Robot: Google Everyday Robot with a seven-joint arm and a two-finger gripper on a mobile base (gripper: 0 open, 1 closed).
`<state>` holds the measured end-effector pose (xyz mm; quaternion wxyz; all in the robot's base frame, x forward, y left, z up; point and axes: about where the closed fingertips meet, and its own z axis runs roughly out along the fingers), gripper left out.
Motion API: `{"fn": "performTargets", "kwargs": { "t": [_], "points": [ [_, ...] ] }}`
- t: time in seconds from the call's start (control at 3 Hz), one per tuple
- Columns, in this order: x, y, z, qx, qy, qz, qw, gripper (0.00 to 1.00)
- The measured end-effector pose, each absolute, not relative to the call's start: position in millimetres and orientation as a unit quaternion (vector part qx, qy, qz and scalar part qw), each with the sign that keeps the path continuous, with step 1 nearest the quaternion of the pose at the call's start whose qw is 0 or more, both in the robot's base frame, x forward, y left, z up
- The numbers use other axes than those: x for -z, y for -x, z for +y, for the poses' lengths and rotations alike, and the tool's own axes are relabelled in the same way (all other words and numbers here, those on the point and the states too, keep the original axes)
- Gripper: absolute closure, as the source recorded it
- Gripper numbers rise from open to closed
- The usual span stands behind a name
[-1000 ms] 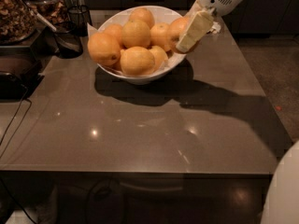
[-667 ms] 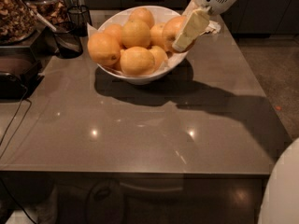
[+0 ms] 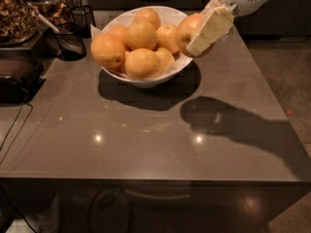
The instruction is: Pick orange from white bowl
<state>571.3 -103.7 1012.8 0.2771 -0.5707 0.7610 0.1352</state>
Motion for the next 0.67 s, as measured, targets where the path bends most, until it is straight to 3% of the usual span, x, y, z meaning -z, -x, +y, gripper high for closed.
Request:
{"fn": "performTargets", "kwargs": {
  "t": [0.67],
  "points": [
    [-1019, -529, -104, -0.152, 0.549, 0.772, 0.280, 1.00]
  ]
}}
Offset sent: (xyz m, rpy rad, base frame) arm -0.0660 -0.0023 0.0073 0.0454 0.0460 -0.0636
